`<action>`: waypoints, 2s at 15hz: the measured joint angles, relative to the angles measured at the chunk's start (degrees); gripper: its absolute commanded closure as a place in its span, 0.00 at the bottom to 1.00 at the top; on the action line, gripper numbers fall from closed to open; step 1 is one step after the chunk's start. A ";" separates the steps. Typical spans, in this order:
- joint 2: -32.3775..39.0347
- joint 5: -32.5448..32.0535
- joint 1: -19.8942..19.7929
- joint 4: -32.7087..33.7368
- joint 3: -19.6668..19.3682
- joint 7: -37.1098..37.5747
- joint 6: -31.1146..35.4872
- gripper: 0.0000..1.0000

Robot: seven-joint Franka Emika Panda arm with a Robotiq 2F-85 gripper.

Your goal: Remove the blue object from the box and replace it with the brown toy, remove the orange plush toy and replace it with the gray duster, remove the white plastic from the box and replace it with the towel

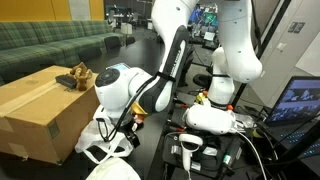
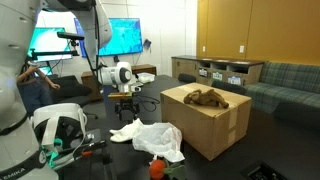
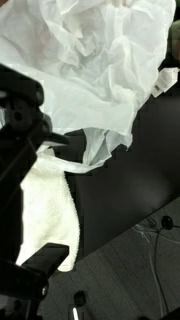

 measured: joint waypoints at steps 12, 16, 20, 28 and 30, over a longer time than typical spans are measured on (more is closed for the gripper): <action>11.62 -10.38 12.23 11.16 -3.40 5.59 -0.75 0.00; 14.23 -9.19 12.84 14.94 -2.97 4.67 -0.40 0.00; 16.17 -8.56 12.83 17.16 -1.92 0.17 0.79 0.00; 22.41 -8.56 12.58 21.35 -2.19 -6.43 0.92 0.00; 24.43 -8.56 12.55 23.13 -2.29 -7.77 0.98 0.00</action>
